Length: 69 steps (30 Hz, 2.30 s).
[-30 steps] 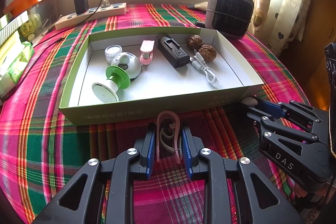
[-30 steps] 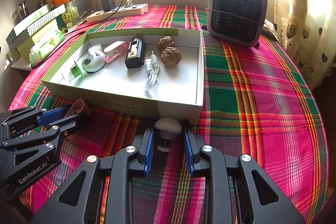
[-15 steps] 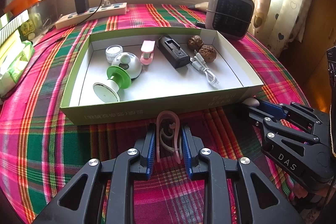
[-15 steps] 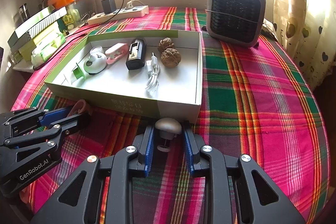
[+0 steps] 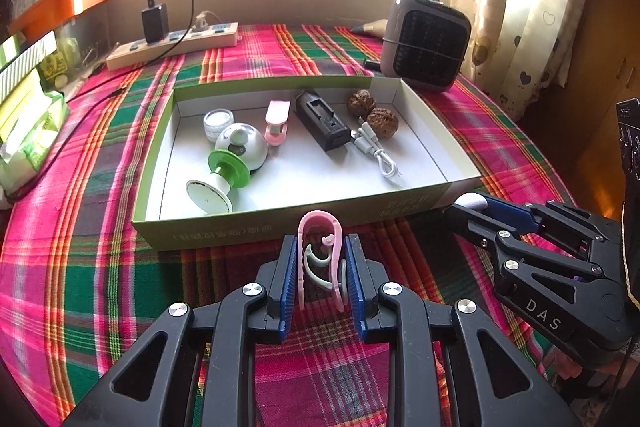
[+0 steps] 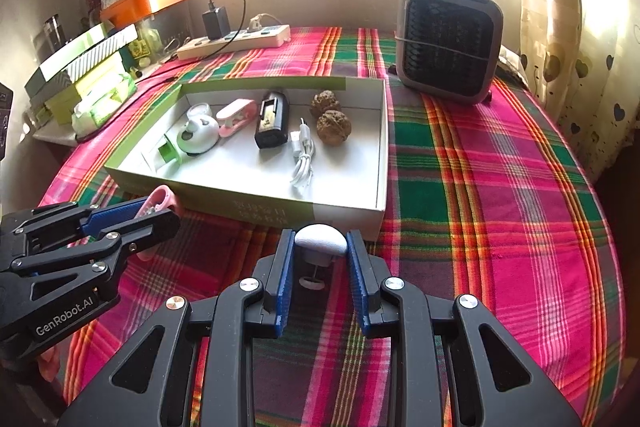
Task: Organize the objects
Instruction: 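Carry the pink clip with the left tool while the right carries the mushroom into the box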
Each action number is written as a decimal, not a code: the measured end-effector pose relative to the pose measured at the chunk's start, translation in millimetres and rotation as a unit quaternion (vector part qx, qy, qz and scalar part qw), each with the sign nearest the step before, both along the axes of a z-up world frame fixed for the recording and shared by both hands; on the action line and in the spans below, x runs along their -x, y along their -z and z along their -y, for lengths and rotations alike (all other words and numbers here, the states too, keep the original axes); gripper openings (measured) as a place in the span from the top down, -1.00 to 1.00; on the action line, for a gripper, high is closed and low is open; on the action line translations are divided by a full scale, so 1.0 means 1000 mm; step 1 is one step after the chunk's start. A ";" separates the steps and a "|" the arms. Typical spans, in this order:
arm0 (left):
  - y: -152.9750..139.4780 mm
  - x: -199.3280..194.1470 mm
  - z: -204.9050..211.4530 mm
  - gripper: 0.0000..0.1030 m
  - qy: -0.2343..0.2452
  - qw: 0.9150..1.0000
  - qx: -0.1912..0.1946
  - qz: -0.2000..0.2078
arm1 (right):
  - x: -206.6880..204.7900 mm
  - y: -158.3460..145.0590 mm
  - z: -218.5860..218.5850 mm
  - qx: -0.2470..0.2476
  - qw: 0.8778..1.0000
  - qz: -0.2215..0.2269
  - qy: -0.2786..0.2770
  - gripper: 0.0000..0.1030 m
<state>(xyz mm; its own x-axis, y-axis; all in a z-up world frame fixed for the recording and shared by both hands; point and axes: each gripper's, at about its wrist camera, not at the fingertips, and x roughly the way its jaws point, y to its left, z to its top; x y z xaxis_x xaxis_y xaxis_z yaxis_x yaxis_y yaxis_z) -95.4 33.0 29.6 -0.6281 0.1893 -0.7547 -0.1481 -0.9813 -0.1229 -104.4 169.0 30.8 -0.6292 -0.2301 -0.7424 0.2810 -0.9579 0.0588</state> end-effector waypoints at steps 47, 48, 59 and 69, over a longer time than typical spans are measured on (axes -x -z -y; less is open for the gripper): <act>-0.029 0.027 0.011 0.59 0.010 0.999 -0.017 -0.041 | 0.028 -0.026 0.012 -0.006 1.000 -0.027 -0.012 0.48; -0.028 0.030 0.011 0.59 0.011 0.999 -0.016 -0.042 | 0.030 -0.026 0.013 -0.006 1.000 -0.026 -0.012 0.48; -0.018 0.060 0.009 0.59 0.009 0.999 -0.012 -0.030 | 0.062 -0.015 0.013 -0.019 1.000 -0.005 -0.007 0.48; -0.008 0.076 0.006 0.59 0.008 1.000 -0.002 -0.021 | 0.075 -0.003 0.011 -0.026 1.000 0.012 -0.003 0.48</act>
<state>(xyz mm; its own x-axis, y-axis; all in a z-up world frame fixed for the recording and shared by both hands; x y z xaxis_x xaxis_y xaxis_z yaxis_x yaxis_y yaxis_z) -171.3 27.3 37.3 -0.6564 0.2031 -0.7265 -0.1688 -0.9782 -0.1209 -179.5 158.1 34.1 -0.6093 -0.1943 -0.7688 0.2861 -0.9581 0.0154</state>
